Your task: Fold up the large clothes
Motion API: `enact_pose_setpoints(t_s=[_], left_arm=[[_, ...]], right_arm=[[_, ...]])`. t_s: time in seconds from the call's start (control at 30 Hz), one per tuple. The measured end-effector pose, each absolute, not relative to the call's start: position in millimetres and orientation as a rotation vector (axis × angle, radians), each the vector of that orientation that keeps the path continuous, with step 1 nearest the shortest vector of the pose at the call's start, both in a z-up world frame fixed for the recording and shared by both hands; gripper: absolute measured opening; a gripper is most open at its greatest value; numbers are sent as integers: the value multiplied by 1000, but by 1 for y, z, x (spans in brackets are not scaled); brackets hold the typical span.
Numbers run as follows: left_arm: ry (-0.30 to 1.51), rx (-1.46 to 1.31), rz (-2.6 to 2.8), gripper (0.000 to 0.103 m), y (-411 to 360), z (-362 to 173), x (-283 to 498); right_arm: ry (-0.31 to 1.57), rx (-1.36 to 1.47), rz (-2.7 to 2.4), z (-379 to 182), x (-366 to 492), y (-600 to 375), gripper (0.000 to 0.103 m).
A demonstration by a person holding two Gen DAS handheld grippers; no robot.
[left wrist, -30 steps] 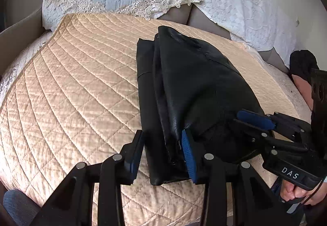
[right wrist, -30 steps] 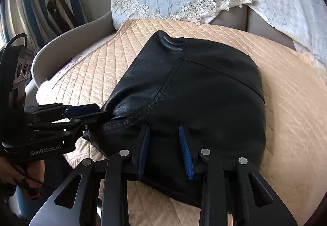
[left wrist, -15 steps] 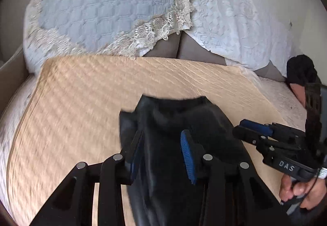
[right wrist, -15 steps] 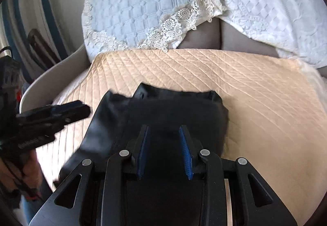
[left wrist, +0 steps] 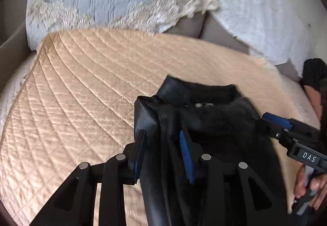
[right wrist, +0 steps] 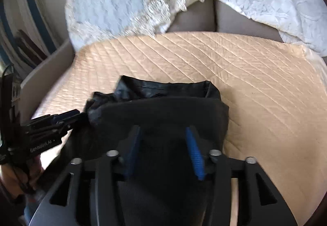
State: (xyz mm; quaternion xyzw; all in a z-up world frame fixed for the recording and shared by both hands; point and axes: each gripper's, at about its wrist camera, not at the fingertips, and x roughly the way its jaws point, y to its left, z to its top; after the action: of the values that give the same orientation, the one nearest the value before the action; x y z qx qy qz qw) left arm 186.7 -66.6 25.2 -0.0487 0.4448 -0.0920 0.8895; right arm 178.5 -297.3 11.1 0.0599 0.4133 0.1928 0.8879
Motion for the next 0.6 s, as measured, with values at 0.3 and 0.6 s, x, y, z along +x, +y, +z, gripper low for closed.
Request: enact_pose_setpoints(t_s=[0.3, 0.6], left_arm=[[957, -243, -308, 61, -52, 31, 144], [1034, -376, -303, 77, -39, -9, 169]], right_arm=[[1010, 514, 449, -50, 156, -361, 74], [1007, 559, 524, -56, 174, -347, 81]])
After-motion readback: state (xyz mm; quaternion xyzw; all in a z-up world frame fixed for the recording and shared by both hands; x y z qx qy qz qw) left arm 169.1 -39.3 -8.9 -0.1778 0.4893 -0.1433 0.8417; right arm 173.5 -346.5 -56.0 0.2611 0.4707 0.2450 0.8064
